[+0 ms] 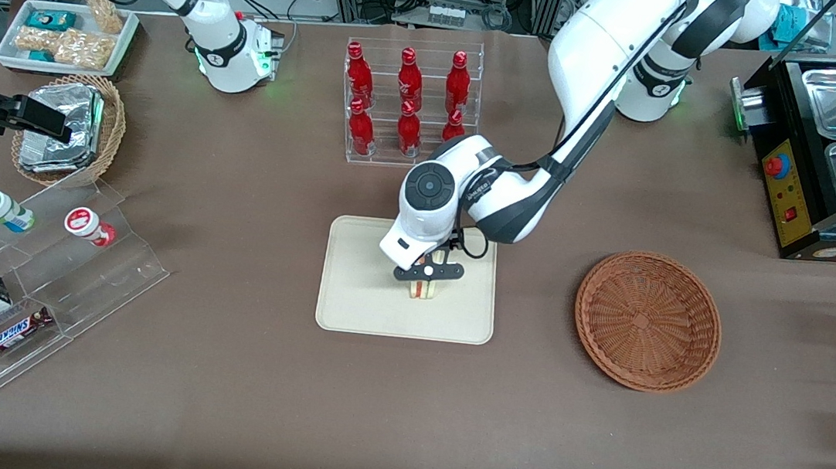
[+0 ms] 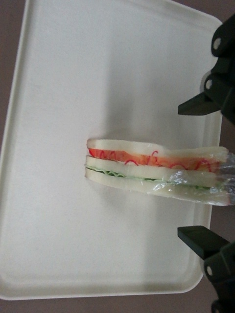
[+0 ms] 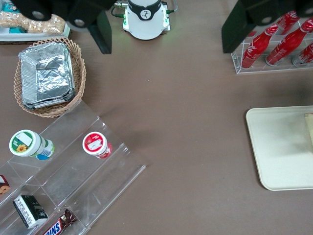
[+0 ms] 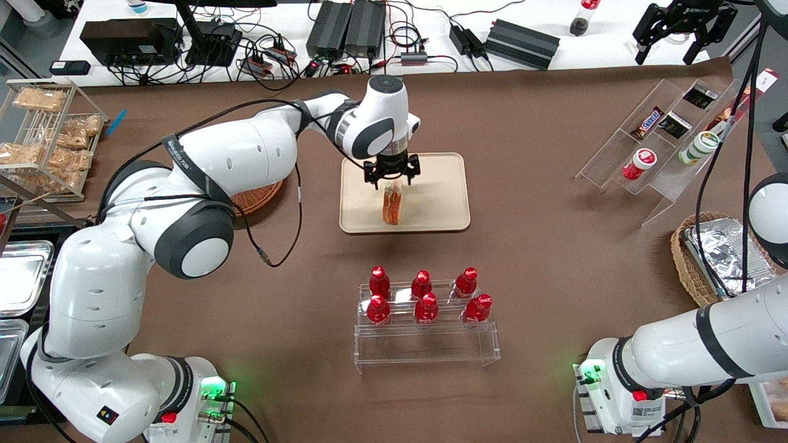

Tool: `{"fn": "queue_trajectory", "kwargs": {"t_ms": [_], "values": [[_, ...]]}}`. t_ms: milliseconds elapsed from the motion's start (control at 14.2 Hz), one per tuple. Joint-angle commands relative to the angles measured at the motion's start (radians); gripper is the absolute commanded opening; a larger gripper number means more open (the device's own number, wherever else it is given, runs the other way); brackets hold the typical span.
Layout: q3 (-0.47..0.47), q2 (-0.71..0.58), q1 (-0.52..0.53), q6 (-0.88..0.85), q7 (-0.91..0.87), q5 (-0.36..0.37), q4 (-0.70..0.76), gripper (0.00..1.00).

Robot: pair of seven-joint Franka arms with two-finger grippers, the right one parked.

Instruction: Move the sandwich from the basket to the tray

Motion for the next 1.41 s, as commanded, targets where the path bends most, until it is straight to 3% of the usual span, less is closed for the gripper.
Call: {"fn": "queue_trajectory", "kwargs": {"t_ms": [0,212,423,705,1340], "values": [[0.012,-0.105,0.043,-0.071,-0.015,0.007,-0.006,1.0],[0.011,-0.257,0.192,-0.296,0.068,0.014,-0.057,1.0],[0.011,-0.369,0.378,-0.512,0.373,0.014,-0.098,1.0],[0.012,-0.466,0.54,-0.646,0.586,0.018,-0.094,1.0],[0.012,-0.572,0.713,-0.755,0.667,0.004,-0.102,1.0]]}}
